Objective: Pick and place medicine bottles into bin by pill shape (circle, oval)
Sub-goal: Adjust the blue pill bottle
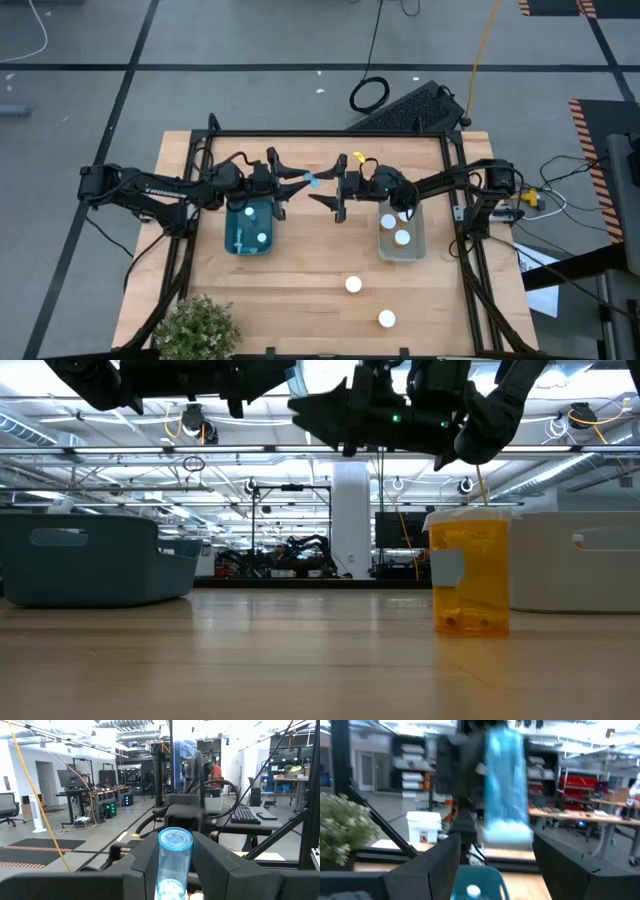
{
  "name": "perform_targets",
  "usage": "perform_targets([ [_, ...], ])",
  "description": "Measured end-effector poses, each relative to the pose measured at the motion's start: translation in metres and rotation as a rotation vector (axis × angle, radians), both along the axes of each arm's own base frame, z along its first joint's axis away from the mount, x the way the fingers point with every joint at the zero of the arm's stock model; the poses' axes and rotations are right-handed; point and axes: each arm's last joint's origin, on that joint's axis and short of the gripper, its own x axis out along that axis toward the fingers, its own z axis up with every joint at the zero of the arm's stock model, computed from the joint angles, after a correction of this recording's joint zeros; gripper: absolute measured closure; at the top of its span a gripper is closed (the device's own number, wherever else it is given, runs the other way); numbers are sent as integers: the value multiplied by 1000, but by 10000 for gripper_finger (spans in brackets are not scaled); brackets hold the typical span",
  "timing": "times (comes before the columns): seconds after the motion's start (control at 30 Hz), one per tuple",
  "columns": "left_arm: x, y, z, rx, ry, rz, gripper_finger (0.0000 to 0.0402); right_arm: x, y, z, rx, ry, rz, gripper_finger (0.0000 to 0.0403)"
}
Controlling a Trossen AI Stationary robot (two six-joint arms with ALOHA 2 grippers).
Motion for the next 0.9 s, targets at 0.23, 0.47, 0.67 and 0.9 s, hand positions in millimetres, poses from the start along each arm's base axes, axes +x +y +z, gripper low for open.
perform_targets([
  [0.23,0,-3,0,12,-3,-11,289,-1,10,7,17,-74,29,184],
  [0.47,0,-4,2,32,-15,-29,289,-1,9,9,43,-101,13,245],
  [0.67,0,-4,2,71,-20,-25,289,-1,9,10,42,-106,13,296],
  [0.9,0,0,1,74,3,28,288,-1,5,7,19,-69,-9,280],
])
